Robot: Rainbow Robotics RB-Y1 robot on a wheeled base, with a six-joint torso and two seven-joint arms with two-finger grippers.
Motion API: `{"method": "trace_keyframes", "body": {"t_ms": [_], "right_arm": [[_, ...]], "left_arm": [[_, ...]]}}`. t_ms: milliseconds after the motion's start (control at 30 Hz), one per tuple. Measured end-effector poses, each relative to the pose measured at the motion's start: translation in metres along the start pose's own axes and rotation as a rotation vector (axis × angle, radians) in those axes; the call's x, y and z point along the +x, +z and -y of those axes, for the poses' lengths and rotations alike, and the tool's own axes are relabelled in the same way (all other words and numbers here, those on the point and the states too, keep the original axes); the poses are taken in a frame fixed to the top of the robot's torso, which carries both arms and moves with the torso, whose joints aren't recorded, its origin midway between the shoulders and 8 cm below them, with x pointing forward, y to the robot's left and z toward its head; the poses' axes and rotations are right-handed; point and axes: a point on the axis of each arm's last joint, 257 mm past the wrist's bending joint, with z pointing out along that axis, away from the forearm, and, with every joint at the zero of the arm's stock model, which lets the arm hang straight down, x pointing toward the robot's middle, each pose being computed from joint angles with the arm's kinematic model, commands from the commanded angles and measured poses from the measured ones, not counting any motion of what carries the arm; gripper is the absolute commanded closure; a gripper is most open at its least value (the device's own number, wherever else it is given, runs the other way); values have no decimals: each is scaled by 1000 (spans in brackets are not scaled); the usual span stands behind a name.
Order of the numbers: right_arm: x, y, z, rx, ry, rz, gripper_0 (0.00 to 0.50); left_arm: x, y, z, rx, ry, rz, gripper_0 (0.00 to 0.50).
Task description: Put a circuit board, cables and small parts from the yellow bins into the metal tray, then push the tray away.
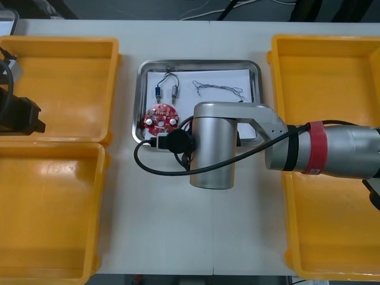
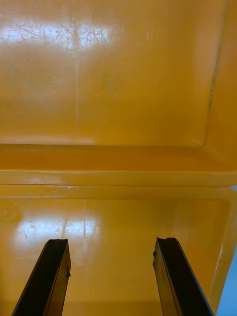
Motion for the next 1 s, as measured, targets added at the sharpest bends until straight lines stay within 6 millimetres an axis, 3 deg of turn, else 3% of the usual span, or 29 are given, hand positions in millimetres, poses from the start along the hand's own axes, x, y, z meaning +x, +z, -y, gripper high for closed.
{"method": "trace_keyframes", "body": {"t_ms": [767,1000], "right_arm": [[-14,4,44,48,-5,41,500],[-18,16,59,66,13,84,500]], "left_arm": [[0,0,0,0,0,0,0],[0,0,0,0,0,0,0]]}}
